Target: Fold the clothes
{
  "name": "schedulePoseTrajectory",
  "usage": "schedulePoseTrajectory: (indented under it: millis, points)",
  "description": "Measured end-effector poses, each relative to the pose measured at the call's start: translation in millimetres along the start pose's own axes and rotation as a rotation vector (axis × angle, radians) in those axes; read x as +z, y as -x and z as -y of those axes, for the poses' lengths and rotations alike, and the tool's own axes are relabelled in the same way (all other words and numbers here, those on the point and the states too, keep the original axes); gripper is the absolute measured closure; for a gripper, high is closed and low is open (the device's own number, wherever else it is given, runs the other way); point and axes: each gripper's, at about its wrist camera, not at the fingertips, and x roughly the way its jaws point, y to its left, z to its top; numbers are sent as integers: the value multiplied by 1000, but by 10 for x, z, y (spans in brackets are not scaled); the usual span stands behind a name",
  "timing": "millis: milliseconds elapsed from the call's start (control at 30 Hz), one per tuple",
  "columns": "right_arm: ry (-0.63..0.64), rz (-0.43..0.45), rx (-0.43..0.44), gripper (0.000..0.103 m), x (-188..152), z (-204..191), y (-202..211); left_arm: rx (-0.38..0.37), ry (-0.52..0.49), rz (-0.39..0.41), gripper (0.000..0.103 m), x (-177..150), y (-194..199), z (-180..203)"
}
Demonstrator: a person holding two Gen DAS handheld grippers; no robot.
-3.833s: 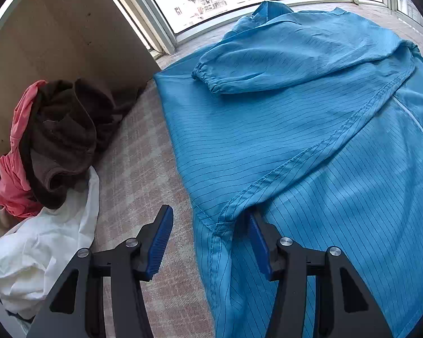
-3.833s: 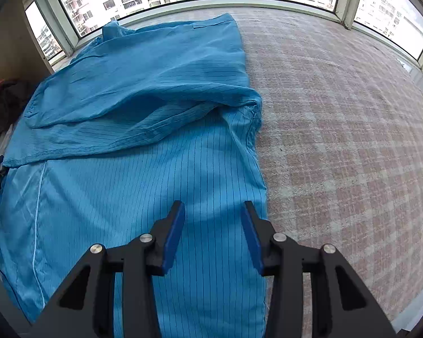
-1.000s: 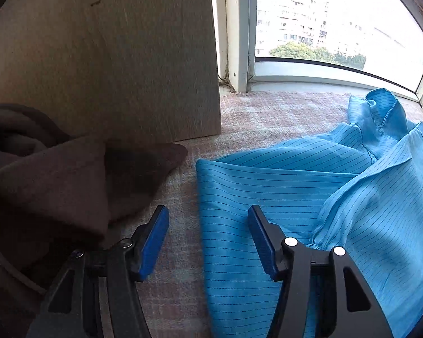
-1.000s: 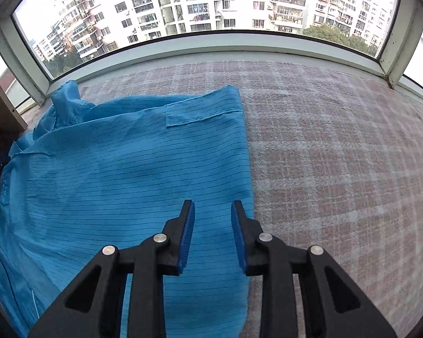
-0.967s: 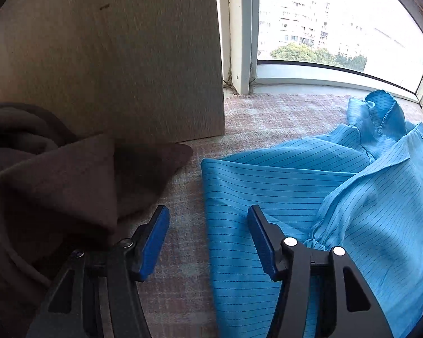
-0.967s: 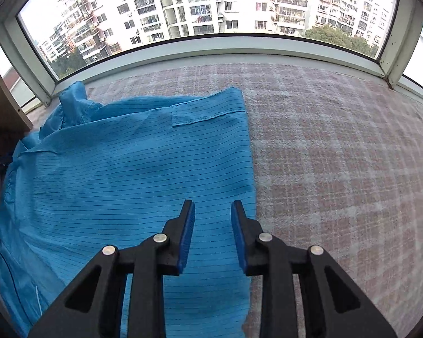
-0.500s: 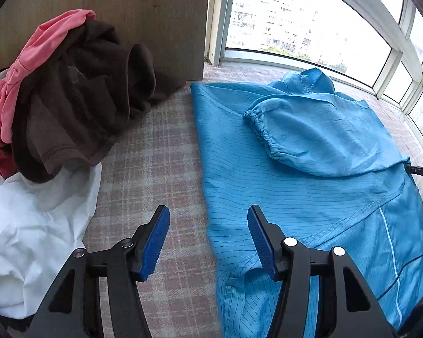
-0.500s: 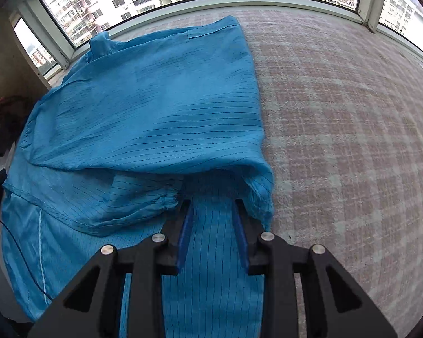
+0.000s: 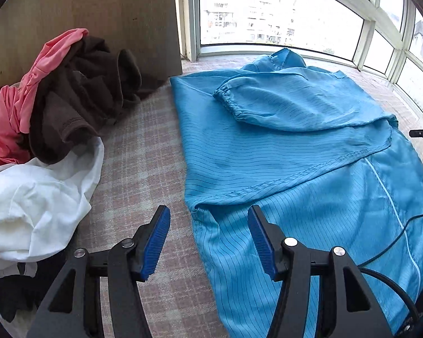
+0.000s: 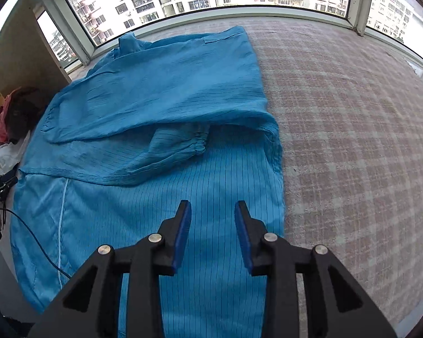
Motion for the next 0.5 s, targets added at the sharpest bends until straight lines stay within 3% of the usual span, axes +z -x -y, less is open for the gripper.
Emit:
schedulePoseTrajectory:
  millis: [100, 133, 200, 267, 367, 500]
  points:
    - [-20, -18, -66, 72, -91, 105, -76, 65, 17, -53, 47, -111, -172, -116]
    - [-30, -20, -88, 71, -94, 139, -91, 74, 39, -60, 42, -147, -202, -182]
    - [-45, -31, -120, 71, -97, 204, -100, 53, 101, -63, 42, -185, -173, -314]
    - [-54, -35, -146, 71, -143, 237, -24, 67, 99, -68, 44, -228, -87, -341]
    - [-74, 35, -119, 71, -368, 245, 366, 77, 55, -42, 46, -359, 257, -266]
    - [-101, 130, -56, 65, -949, 273, 1020, -4, 86, 17, 45, -789, 978, -231]
